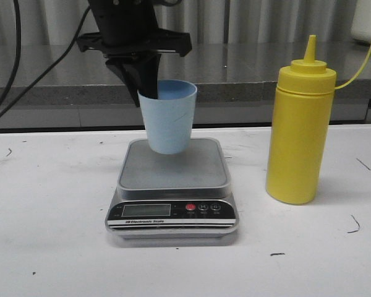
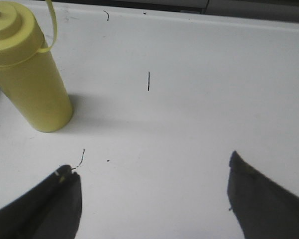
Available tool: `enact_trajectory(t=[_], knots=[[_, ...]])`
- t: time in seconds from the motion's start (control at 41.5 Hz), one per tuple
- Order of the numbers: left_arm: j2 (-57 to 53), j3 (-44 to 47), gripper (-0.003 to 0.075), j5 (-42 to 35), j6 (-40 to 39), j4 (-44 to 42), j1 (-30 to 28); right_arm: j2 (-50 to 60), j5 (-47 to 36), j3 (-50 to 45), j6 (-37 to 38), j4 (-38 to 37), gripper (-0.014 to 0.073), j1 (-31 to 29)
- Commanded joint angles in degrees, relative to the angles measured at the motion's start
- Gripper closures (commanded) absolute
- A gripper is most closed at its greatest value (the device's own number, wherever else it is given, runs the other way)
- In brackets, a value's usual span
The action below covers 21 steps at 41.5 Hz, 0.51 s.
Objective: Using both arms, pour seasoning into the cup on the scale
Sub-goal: 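Lift the blue cup with the left gripper and lower it onto the scale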
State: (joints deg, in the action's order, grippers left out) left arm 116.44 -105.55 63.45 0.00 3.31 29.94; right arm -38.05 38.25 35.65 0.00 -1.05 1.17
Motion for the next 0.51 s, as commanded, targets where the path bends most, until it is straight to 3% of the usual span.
enact_trajectory(t=[0.0,0.121,0.338,0.482], knots=[[-3.1,-2.0,0.0739,-1.6,0.0,0.8,0.4,-0.2,-3.7,1.4,-0.6,-0.7,-0.0021,-0.4],[-3.1,-2.3,0.0708,-1.0,0.0,1.0,0.4,-0.2,-3.7,1.4,-0.6,-0.7,-0.0021,-0.4],[-3.1,-2.4,0.0435,0.9,0.0,4.7,0.4,-0.2,-3.7,1.4,-0.6,-0.7,-0.0021,-0.4],[-3.4,-2.4,0.0364,0.8,0.0,4.9,0.4,-0.2,-3.7,1.4,-0.6,-0.7,-0.0021,-0.4]])
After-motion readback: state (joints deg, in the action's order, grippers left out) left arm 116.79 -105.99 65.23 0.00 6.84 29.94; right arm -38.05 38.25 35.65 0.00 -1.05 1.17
